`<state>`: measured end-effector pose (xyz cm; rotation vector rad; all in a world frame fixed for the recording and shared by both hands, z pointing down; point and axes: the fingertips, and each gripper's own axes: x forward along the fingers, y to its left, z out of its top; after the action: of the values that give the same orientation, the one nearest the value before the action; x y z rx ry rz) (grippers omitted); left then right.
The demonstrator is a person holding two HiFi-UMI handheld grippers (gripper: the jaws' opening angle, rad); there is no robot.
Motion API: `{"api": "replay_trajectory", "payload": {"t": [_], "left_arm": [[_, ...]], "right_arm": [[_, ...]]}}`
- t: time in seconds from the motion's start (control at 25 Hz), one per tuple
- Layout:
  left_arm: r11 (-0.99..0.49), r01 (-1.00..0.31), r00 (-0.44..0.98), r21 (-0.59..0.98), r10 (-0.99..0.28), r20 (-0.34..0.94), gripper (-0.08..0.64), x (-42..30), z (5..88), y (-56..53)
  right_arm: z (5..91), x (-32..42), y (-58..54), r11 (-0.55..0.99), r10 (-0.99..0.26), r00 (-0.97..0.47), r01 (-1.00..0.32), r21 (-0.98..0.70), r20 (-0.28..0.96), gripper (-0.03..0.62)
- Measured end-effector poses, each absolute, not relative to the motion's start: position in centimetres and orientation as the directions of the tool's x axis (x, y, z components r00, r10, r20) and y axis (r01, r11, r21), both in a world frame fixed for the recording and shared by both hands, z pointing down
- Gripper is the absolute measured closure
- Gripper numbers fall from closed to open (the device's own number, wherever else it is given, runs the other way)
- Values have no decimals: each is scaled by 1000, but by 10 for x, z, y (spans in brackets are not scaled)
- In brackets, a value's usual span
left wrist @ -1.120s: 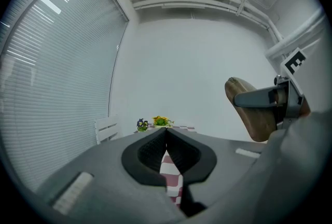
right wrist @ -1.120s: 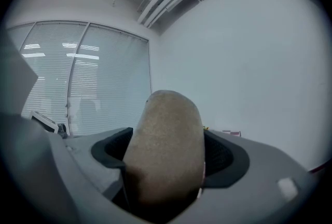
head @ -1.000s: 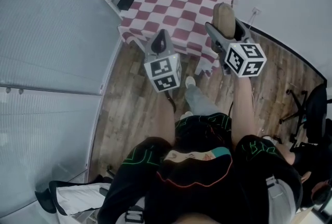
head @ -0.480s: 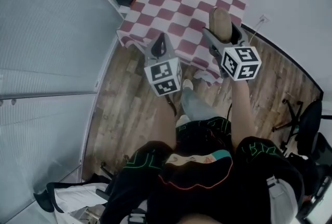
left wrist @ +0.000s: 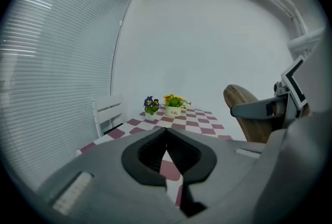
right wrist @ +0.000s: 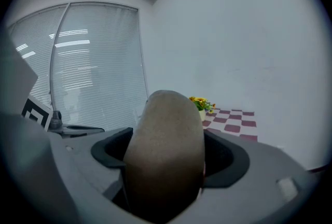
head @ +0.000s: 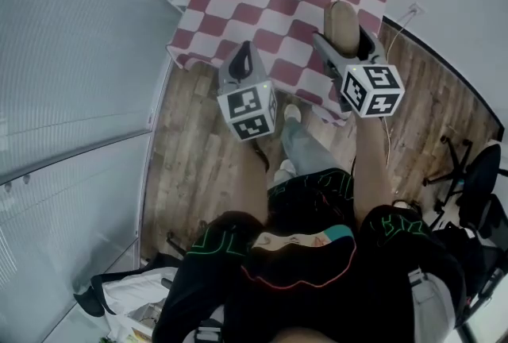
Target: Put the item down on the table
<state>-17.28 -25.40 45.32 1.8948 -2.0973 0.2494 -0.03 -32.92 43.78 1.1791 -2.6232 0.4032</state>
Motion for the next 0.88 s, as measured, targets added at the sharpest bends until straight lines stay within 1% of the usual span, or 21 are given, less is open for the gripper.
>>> {"api": "replay_trajectory", "payload": {"t": [0.12, 0.24, 0.44, 0.68, 0.88], "left_arm": [[73, -995, -44, 66, -930, 364, 551, -164, 464, -275], [78, -995, -51, 60, -928, 369, 551, -166, 461, -290], [58, -997, -42, 41, -948, 317, 551, -159, 432, -319], [106, -994, -97, 18, -955, 279, 551, -179, 408, -344], [84, -996, -78, 6, -955, 286, 551, -179, 398, -353]], "right_arm": [[450, 12, -347, 601, -708, -622, -779, -179, 334, 175], [446, 19, -361, 594, -715, -616, -785, -178, 330, 175], [420, 34, -397, 578, -748, -602, -798, -172, 279, 174], [388, 25, -430, 616, -744, -635, -772, -156, 208, 175], [379, 13, -440, 628, -733, -651, -759, -171, 197, 173]]}}
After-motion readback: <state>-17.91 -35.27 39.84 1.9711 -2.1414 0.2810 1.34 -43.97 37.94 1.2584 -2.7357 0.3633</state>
